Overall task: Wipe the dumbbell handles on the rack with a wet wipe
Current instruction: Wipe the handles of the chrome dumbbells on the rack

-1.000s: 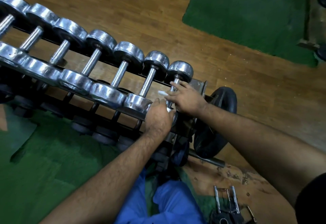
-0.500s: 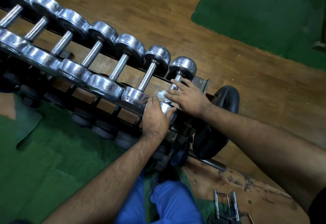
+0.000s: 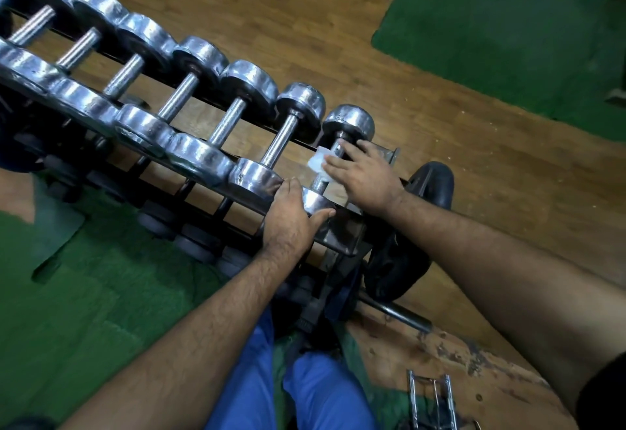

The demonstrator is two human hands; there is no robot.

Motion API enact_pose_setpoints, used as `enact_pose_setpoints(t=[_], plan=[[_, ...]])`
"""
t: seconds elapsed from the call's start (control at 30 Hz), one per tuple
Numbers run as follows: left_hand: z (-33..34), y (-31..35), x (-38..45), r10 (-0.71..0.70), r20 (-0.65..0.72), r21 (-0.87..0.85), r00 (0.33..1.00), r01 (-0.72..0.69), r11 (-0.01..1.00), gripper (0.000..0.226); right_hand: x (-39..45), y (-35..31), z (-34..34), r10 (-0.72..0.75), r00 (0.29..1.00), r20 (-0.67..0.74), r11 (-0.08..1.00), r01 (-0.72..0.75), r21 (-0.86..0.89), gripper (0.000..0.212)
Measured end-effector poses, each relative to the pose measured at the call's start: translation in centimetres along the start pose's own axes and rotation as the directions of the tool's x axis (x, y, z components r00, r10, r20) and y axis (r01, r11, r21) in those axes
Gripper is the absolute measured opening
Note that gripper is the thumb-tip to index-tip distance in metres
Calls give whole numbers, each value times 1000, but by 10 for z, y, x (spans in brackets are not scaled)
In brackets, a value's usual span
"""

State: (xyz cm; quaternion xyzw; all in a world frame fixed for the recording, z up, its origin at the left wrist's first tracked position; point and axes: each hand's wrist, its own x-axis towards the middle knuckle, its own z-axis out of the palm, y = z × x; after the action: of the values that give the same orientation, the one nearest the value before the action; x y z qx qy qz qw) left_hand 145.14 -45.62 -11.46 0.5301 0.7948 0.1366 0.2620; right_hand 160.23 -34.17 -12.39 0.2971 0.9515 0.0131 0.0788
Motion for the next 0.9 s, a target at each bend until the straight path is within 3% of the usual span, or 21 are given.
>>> enact_pose_setpoints(t=[0.1, 0.27, 0.37, 0.4, 0.5, 0.53, 0.67, 0.8, 0.9], plan=[[-2, 1, 2, 8, 8, 43, 1000, -8, 999, 89, 4, -16, 2, -145, 989, 31, 989, 144, 39, 57], [-3, -3, 4, 52, 11, 128, 999, -53, 990, 95, 13, 1, 2, 96, 995, 1, 993, -96, 62, 50], [-8, -4, 12, 86, 32, 236, 996, -91, 968, 99, 12, -16, 9, -57, 998, -32, 996, 60, 71, 48], [-10, -3, 14, 95, 34, 268, 995, -101, 958, 98, 11, -17, 11, -49, 998, -40, 994, 53, 100, 47], [-13, -4, 16, 114, 37, 298, 993, -120, 947, 92, 10, -14, 10, 247, 968, -52, 951, -232, 206, 46], [-13, -4, 17, 121, 44, 301, 992, -129, 945, 90, 12, -17, 11, 281, 958, -51, 939, -264, 220, 46], [-17, -7, 20, 148, 70, 311, 987, -162, 936, 86, 11, -24, 18, 120, 992, -40, 969, -108, 221, 44], [-20, -6, 18, 169, 79, 317, 982, -186, 930, 84, 5, -4, 18, 322, 944, -75, 928, -299, 223, 46], [-21, -5, 19, 167, 80, 323, 983, -184, 928, 86, 9, -22, 24, 112, 991, -68, 982, -100, 163, 47]])
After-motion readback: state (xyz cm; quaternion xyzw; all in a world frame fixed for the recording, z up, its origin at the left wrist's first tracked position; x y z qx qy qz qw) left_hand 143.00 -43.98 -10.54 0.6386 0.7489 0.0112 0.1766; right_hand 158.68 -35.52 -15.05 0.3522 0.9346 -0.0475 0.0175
